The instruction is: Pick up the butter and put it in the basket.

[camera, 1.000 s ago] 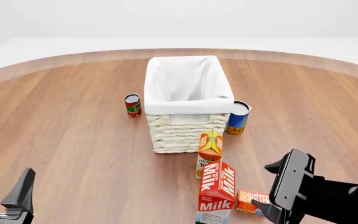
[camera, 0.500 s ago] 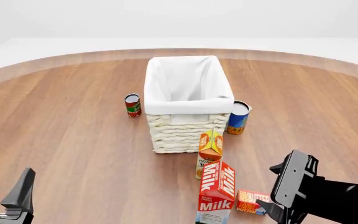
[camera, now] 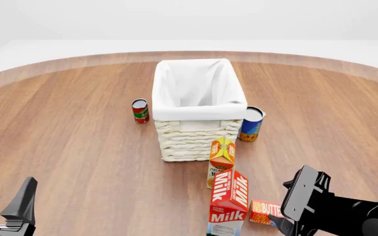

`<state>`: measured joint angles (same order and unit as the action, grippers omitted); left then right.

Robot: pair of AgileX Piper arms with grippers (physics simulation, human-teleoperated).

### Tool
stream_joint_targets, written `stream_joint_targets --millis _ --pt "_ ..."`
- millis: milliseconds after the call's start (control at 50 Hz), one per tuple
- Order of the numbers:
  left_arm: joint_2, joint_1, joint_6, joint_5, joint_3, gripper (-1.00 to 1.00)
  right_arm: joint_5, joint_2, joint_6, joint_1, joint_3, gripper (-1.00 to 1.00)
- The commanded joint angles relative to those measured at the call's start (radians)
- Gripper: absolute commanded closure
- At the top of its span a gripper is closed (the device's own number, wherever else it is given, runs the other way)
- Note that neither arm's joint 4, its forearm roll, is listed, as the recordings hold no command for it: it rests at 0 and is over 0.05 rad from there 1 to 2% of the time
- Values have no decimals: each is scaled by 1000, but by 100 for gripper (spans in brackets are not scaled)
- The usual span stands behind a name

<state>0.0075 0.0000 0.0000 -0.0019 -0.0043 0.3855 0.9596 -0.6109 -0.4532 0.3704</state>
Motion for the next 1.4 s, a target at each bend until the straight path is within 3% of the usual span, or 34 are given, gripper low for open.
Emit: stream_joint_targets --millis 20,500,760,980,1400 --pt "0 0 0 0 0 -100 -85 29 20 23 -63 -100" --pt "0 0 0 0 0 -100 -206 58 54 47 -158 -100" --pt "0 0 0 0 0 -100 -246 131 0 86 -133 -100" --pt "0 0 0 0 0 -100 -300 207 -106 139 -128 -100" --pt "0 0 0 0 0 -100 -286 186 -80 98 -131 -100"
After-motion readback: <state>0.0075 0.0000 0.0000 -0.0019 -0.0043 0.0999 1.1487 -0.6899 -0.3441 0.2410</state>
